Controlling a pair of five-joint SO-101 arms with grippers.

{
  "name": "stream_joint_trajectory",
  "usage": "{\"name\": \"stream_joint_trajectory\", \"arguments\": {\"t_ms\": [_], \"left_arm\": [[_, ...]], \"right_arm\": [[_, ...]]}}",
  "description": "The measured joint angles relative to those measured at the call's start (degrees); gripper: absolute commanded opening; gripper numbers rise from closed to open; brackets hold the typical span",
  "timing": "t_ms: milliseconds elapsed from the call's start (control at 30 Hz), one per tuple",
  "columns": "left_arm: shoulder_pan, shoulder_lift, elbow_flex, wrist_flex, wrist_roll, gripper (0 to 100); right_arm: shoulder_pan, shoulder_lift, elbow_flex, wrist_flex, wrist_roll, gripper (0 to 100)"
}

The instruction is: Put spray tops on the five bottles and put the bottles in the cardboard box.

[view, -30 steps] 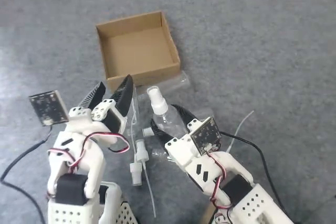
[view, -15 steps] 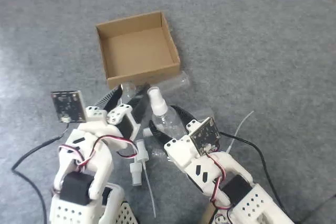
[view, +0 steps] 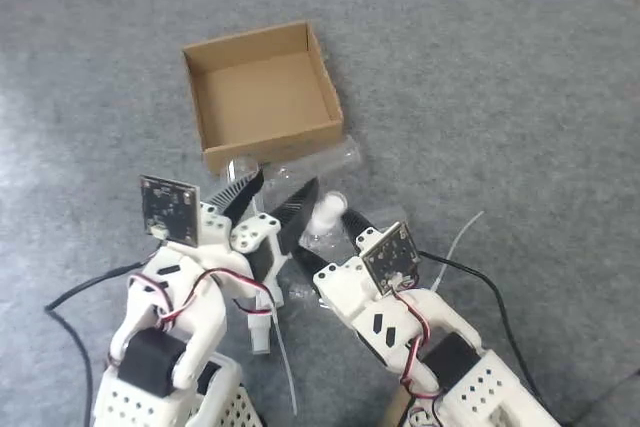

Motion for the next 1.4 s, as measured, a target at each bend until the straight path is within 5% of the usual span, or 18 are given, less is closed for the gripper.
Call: {"name": "stream_joint_trajectory", "arguments": {"t_ms": [433, 933, 1200, 1400], "left_arm": [[1.5, 0.0, -0.2, 0.9, -1.3, 24], [-28.7, 0.2, -2.3, 1.5, -1.8, 24], [-36.5, 0.4, 5.3, 1.4, -1.8, 24], [-38.7, 0.5, 16.7, -8.4, -2.5, 24]], "right_arm": [[1.4, 0.0, 0.0, 0.0, 0.2, 7.7], [5.1, -0.1, 0.0, -0.1, 0.1, 8.0], [6.8, -0.1, 0.0, -0.1, 0.1, 8.0], [6.8, -0.1, 0.0, -0.1, 0.1, 8.0]]}}
